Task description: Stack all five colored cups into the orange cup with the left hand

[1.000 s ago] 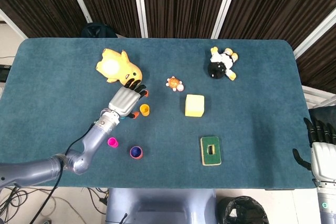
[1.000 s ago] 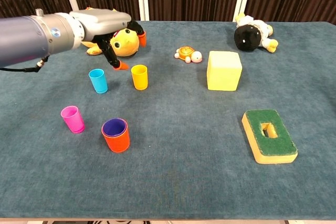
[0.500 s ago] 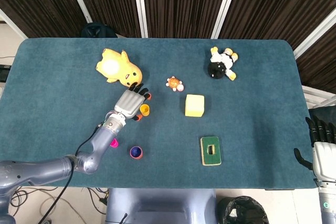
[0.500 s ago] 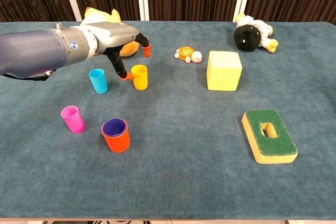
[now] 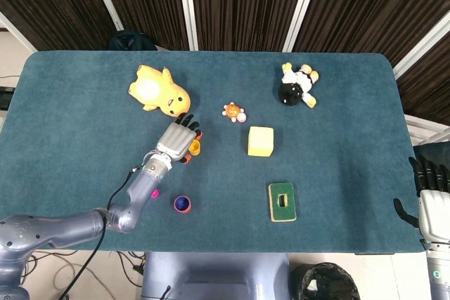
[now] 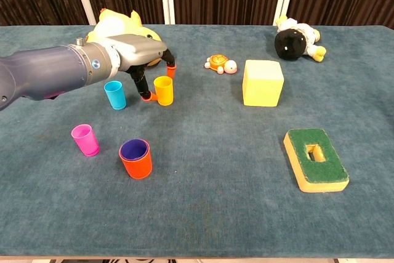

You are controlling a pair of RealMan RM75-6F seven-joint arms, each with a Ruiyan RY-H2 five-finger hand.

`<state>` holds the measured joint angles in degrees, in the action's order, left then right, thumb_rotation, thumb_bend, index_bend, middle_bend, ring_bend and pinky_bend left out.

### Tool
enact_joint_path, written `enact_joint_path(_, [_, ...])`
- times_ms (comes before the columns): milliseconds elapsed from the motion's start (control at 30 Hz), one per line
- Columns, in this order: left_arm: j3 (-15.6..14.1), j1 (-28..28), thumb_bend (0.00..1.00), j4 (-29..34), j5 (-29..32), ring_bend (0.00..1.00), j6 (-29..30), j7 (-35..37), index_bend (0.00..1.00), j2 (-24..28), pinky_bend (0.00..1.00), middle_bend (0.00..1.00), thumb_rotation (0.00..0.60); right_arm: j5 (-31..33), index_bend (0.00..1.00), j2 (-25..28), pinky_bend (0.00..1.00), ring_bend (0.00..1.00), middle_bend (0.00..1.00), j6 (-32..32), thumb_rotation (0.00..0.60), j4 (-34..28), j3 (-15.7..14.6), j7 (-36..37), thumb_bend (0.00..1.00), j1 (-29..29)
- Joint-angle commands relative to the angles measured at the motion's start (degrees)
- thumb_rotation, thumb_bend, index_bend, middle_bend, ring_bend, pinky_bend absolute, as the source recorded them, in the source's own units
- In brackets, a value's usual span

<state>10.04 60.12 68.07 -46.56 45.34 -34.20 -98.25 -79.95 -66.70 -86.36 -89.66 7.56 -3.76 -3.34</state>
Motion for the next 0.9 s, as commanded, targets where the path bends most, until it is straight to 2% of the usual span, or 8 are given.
enact_joint_path(33, [-0.23, 0.01, 0.22, -0.73, 0.36, 0.0, -0.04, -0.22, 0.41, -0.55, 0.05, 0.2, 0.6, -0.05, 0.04, 0.03, 0.0, 0.07, 0.04, -0.02, 0.6, -0.04, 0.0, 0.04, 0.37, 0.0])
enact_joint_path(900, [0.18, -0.25, 0.27, -1.04, -2.13, 0.01, 0.89, 1.74, 0.48, -0.79, 0.05, 0.23, 0.6, -0.26, 0.04, -0.03, 0.0, 0.07, 0.04, 0.21, 0.6, -0.25, -0.2, 0.32, 0.37, -0.06])
